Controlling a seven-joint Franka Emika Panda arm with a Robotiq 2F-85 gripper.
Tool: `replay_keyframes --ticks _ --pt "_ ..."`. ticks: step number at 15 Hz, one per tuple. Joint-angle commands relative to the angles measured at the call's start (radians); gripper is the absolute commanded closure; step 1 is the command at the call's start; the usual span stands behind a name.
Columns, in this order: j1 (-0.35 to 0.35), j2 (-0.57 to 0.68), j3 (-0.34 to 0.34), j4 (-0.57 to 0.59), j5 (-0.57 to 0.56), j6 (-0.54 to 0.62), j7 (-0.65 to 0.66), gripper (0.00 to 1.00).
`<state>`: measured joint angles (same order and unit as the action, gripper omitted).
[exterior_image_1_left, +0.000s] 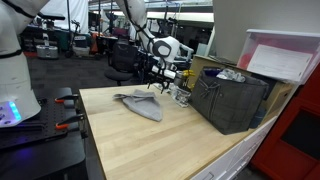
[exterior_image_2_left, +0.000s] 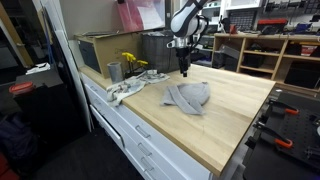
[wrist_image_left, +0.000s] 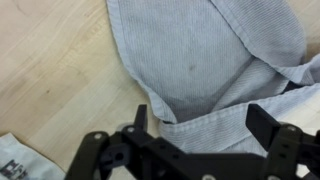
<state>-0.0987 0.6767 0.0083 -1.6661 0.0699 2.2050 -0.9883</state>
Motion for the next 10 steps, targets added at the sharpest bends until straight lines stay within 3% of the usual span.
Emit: replay_keyframes --ticks 1,10 --pt "-0.018 0.09 0.012 0.107 -0.044 -0.022 0.041 0.0" --pt "-0.023 0.257 0.013 0.336 -0.124 -0.063 0.016 0.0"
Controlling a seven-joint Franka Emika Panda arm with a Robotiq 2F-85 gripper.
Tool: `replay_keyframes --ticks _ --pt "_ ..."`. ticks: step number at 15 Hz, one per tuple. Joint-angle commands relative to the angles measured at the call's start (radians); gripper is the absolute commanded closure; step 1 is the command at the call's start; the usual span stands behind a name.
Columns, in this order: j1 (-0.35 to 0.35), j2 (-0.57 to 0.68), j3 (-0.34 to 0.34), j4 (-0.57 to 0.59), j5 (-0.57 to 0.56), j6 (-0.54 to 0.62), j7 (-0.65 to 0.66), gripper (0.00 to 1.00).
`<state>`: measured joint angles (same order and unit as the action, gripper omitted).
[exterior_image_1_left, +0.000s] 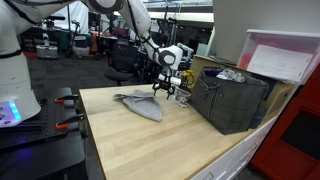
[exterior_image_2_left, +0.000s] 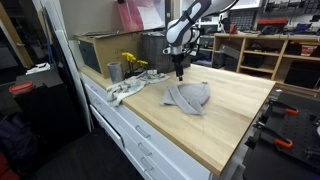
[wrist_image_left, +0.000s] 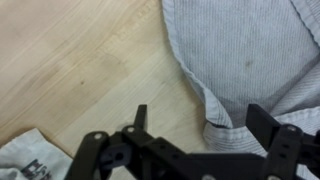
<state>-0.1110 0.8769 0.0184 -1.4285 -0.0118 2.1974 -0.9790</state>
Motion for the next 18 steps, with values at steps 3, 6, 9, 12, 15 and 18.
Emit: replay_keyframes --ticks 3,6,9,12,15,18 --pt "-0.017 0.099 0.007 0.145 -0.054 -0.102 0.008 0.0" --pt "-0.025 0.123 0.021 0.169 -0.04 -0.159 0.0 0.26" --pt "-0.032 0.141 0.033 0.193 -0.03 -0.191 -0.004 0.49" --pt "-0.039 0.148 0.041 0.215 -0.025 -0.209 -0.003 0.73" --pt "-0.043 0.144 0.034 0.232 -0.026 -0.232 0.009 0.95" --pt "-0.051 0.138 0.032 0.243 -0.021 -0.254 0.021 1.0"
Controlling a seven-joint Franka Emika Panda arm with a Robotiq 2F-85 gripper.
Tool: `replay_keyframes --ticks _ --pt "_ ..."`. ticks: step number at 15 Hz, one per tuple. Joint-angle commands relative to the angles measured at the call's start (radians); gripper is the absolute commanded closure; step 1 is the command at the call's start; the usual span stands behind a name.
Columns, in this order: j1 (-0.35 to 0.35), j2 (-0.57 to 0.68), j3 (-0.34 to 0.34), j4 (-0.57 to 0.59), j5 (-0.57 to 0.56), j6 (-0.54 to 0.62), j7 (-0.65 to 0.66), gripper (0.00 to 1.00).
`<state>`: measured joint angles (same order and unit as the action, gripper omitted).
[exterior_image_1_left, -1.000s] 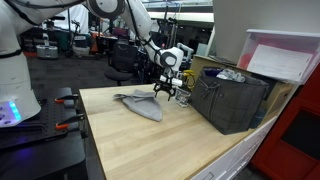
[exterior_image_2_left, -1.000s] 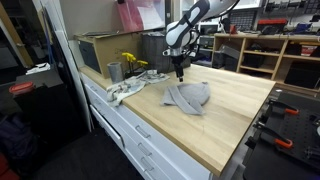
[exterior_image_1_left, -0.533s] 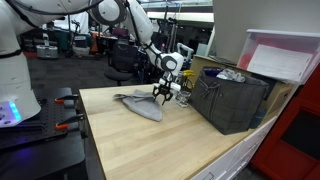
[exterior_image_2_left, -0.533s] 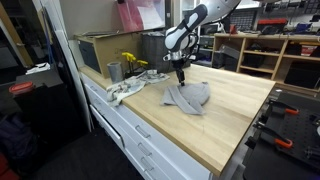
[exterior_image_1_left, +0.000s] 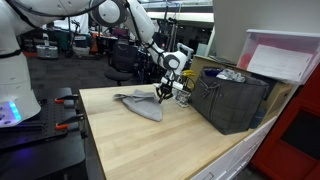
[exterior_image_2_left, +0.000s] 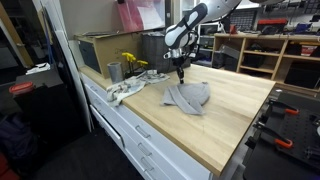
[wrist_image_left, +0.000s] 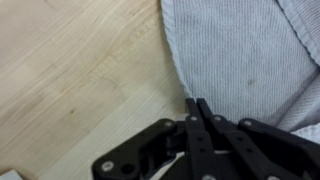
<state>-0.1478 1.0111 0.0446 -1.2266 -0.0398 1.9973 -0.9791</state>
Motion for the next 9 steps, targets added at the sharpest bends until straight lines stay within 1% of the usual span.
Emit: replay_keyframes --ticks 1,5,6,9 --pt "-0.009 -0.014 0.009 -0.022 0.009 -0.01 0.032 1.0" --pt "-0.001 -0.011 0.013 -0.041 0.009 -0.002 0.034 1.0" --pt "0.012 -0.008 0.002 -0.047 -0.006 0.012 0.053 1.0" --pt "0.014 -0.009 -0.015 -0.052 -0.013 0.036 0.111 1.0"
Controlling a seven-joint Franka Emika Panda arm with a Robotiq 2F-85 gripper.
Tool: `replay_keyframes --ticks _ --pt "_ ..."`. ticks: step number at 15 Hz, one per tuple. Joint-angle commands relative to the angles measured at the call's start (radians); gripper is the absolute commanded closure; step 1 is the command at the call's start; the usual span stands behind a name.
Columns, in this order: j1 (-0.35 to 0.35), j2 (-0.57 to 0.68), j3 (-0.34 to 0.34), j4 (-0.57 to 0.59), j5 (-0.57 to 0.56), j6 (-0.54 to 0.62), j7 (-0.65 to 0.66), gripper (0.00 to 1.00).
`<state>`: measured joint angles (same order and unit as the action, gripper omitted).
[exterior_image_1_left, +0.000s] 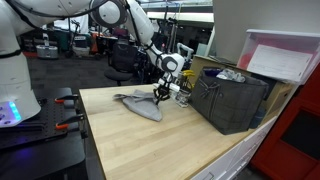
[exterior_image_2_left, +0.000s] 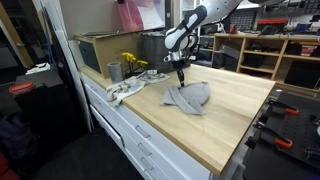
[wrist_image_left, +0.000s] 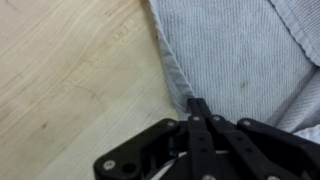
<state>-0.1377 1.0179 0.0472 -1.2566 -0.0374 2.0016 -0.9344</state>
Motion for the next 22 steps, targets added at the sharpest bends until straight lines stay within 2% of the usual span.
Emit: replay_keyframes --ticks 1,7,12,13,14,18,22 --pt "0.002 -0.023 -0.028 -0.021 -0.02 0.04 0.088 1.0" --pt "-0.021 -0.071 -0.118 0.001 -0.102 0.09 0.187 1.0" --pt "-0.02 -0.11 -0.2 0.015 -0.211 0.061 0.303 1.0" --pt "-0.017 -0.114 -0.211 0.017 -0.233 0.054 0.326 0.74" --pt "-0.011 -0.12 -0.219 0.015 -0.255 0.047 0.353 0.73" --pt "0.007 -0.153 -0.213 0.008 -0.309 0.032 0.448 0.44" --pt "-0.032 -0.168 -0.099 0.014 -0.172 0.014 0.449 0.14"
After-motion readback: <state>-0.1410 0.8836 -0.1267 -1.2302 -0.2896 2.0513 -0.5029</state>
